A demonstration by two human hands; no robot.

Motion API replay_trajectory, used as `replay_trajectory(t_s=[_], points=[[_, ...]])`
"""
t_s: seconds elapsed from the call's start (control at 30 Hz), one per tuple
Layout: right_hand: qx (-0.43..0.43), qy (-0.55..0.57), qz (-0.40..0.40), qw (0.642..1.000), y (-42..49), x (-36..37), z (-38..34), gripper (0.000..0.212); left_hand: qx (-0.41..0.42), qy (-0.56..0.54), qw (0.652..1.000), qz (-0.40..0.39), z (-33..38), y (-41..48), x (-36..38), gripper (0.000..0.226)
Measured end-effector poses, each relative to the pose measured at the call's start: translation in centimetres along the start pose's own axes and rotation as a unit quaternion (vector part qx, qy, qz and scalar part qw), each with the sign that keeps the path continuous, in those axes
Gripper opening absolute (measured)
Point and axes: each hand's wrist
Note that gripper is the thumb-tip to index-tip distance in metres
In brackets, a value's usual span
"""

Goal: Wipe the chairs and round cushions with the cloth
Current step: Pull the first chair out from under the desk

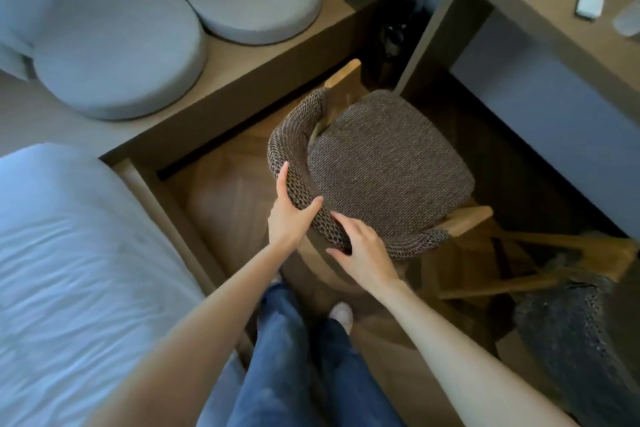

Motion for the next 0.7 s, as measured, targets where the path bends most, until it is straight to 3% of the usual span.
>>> replay_trajectory(t_s=[0.13,0.43,0.7], points=[[-0.001,-0.037,-0.013,0.999,0.7,-0.1,0.2,0.067,0.004,0.043,0.999,0.020,0.9,1.3,-0.3,0.077],[0.018,-0.032,-0.039,0.999,1.7,0.0,-1.8,0.066,-0.007,-0.001,0.997,0.079,0.8,1.2,-1.1,0.058],[-0.004,0.001,-0.077,0.997,-0.6,4.7,-7.3,0.068,0.012,0.014,0.995,0.096,-4.0,-1.7,-7.6,0.054]])
Point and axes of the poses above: each hand's wrist, its own y-axis towards the middle knuckle, its own x-axis out of the palm, z = x × y, and after that the axes turned 1 degree about -x, right-handed
